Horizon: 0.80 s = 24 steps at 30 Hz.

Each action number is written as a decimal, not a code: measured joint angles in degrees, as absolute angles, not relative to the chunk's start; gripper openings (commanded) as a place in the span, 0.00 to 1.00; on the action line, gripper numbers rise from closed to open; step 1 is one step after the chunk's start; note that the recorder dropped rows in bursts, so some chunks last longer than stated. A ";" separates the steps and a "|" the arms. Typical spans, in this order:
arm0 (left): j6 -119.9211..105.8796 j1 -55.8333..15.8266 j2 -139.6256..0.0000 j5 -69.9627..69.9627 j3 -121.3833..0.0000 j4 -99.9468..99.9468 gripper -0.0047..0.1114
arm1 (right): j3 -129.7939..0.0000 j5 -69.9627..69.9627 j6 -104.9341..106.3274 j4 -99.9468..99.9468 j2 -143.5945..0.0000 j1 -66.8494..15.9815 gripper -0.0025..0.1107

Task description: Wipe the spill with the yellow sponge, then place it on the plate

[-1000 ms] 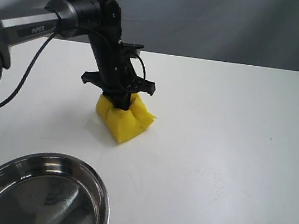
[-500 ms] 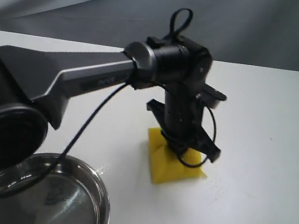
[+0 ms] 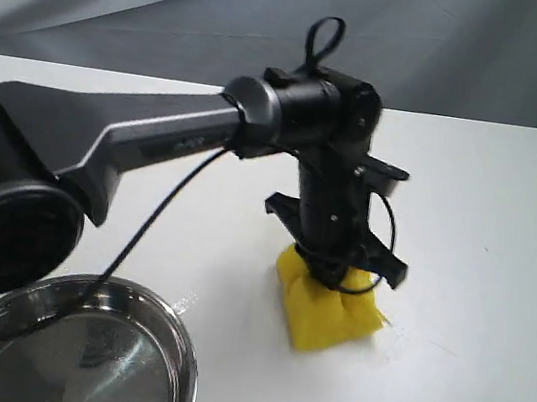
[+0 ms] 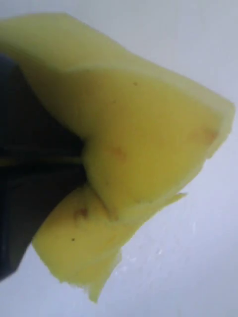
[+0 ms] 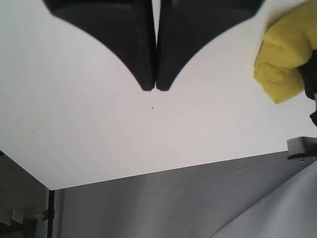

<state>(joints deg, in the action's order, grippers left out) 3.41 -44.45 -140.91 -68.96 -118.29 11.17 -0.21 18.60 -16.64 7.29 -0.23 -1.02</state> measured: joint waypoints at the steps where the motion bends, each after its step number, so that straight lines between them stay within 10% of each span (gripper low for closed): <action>1: 3.51 -43.00 -141.02 -69.05 -118.29 11.53 0.04 | -0.21 18.60 -16.64 7.29 -0.23 -1.02 0.02; 12: 11.00 -25.68 -141.02 -69.43 -118.29 7.79 0.04 | -0.21 18.60 -16.64 7.29 -0.23 -1.02 0.02; 24: 5.54 -39.61 -141.02 -68.72 -118.29 4.54 0.04 | -0.21 18.60 -16.64 7.29 -0.23 -1.02 0.02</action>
